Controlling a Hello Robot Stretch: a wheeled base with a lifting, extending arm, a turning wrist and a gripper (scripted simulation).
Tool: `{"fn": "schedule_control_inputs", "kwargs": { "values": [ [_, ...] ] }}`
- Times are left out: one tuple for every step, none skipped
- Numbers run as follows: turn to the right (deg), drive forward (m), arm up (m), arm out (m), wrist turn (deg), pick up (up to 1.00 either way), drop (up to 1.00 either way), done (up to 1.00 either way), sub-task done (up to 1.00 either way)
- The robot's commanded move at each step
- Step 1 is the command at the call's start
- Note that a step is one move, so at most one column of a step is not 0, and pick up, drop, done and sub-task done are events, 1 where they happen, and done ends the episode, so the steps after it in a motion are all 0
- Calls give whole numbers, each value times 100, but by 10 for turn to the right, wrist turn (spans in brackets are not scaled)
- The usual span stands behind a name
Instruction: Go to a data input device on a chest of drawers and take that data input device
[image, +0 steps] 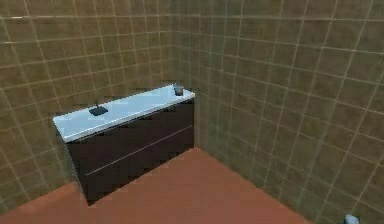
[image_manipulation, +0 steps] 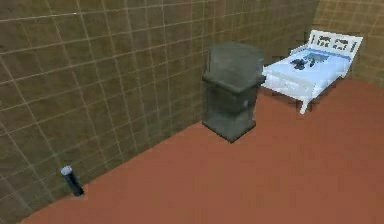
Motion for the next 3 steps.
{"fn": "schedule_control_inputs", "kwargs": {
  "values": [
    [-390, 0, 0, 0, 0, 0, 0, 0, 0],
    [0, 65, 0, 0, 0, 0, 0, 0, 0],
    [420, 0, 0, 0, 0, 0, 0, 0, 0]
  ]
}}
